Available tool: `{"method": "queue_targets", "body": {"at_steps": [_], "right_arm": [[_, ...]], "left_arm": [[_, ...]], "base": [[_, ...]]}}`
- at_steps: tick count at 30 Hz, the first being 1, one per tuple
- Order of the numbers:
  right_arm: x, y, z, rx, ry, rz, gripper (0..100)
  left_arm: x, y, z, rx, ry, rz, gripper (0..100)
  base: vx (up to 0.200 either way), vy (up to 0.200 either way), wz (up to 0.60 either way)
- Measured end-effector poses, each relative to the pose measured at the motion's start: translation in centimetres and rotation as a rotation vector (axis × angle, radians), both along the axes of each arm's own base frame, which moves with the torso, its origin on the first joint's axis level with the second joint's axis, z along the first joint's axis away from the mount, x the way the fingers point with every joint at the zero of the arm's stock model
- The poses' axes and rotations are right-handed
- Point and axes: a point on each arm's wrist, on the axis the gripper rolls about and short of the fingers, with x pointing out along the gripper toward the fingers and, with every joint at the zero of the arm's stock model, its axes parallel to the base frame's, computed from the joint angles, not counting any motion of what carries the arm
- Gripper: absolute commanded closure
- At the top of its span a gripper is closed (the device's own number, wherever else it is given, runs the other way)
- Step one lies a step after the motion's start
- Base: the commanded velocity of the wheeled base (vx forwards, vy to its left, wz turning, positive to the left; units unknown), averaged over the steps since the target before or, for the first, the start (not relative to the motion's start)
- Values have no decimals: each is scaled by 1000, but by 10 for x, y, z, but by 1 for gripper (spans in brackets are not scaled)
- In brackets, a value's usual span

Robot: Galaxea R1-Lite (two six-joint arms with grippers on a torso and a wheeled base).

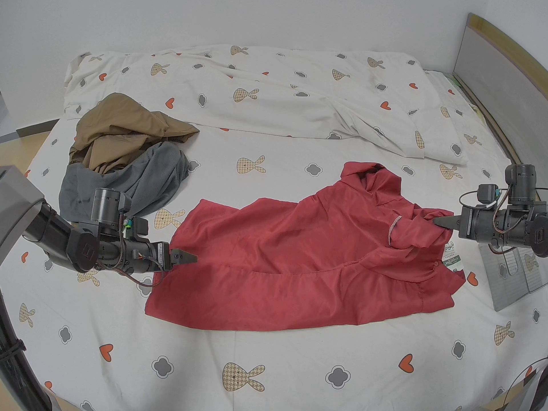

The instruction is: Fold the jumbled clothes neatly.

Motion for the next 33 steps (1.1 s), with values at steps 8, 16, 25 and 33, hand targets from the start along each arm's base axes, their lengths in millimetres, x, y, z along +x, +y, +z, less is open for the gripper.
{"method": "queue_targets", "body": {"at_steps": [8, 16, 25, 33], "right_arm": [[0, 8, 0, -8, -4, 24, 100], [-1, 12, -1, -11, -2, 37, 100], [-4, 12, -7, -12, 23, 39, 100], [-7, 13, -12, -45, 20, 62, 100]], "left_arm": [[-26, -28, 18, -10, -28, -92, 0], [-33, -51, 4, -5, 17, -164, 0], [-4, -56, -30, 12, 111, -106, 0], [15, -37, -44, 30, 164, -28, 0]], "base": [[0, 0, 0], [0, 0, 0], [0, 0, 0], [0, 0, 0]]}}
